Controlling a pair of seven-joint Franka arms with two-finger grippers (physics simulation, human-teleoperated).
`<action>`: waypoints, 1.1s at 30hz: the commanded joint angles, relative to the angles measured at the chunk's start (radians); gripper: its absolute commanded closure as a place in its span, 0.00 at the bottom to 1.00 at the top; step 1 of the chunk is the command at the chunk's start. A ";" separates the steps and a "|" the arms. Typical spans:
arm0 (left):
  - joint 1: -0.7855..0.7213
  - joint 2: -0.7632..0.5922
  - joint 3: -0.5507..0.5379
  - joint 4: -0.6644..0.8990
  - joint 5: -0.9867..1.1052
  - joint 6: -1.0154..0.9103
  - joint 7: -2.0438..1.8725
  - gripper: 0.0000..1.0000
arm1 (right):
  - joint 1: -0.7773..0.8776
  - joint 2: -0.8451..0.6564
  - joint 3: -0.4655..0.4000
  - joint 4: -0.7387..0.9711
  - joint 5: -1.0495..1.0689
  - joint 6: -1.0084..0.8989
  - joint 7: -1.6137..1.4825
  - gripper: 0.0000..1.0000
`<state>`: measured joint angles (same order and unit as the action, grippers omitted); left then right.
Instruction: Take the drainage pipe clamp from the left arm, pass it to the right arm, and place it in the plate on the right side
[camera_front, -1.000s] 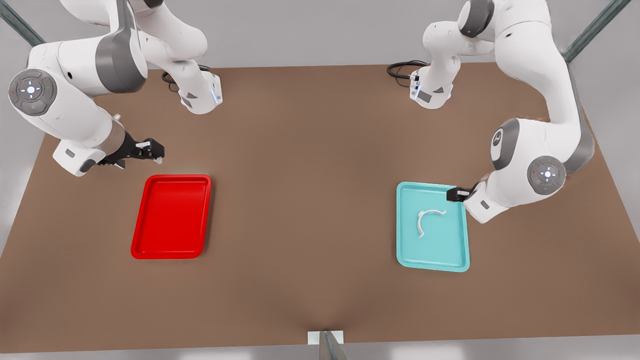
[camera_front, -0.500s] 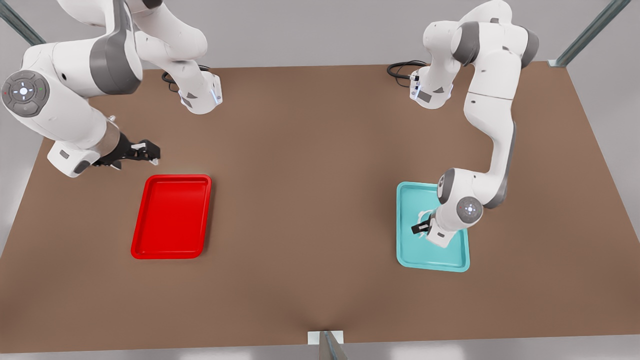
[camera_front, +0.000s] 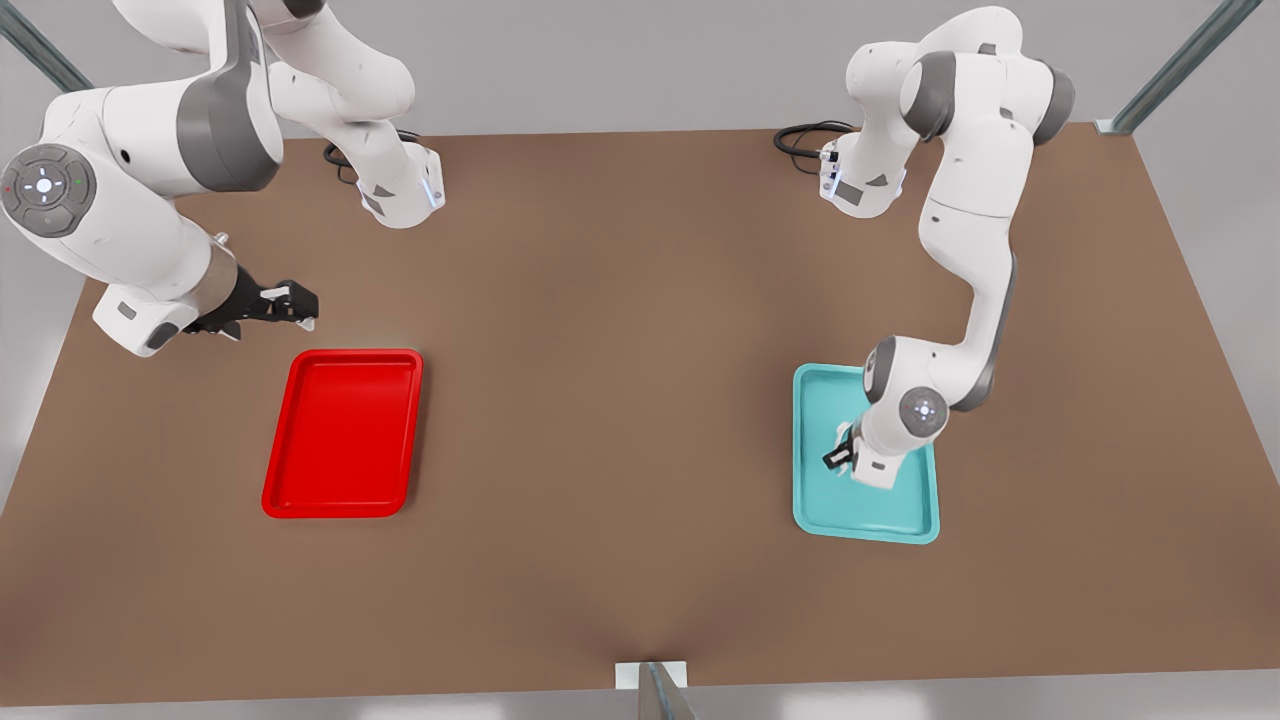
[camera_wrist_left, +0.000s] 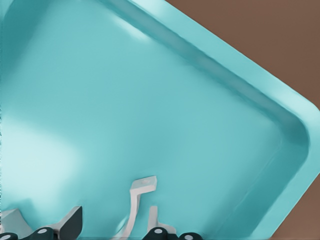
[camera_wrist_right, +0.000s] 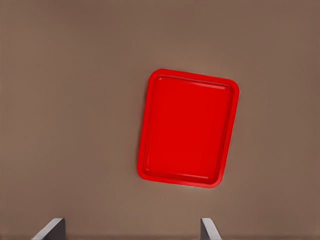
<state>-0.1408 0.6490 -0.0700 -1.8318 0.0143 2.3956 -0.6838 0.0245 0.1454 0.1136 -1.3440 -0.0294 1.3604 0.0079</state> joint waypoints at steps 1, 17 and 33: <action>0.000 -0.008 -0.001 -0.017 0.003 0.013 -0.131 0.27 | -0.011 0.000 0.000 0.000 0.002 0.000 -0.028 0.00; 0.000 -0.016 -0.001 -0.044 0.003 0.027 -0.131 0.66 | -0.023 0.000 0.000 -0.003 0.002 0.000 -0.051 0.00; -0.020 -0.101 -0.057 0.129 -0.154 -0.237 -0.431 0.79 | -0.067 0.005 0.000 -0.006 0.005 0.000 -0.117 0.00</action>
<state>-0.1595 0.5514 -0.1174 -1.7312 -0.0683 2.2904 -0.8389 -0.0336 0.1527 0.1137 -1.3487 -0.0269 1.3611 -0.0518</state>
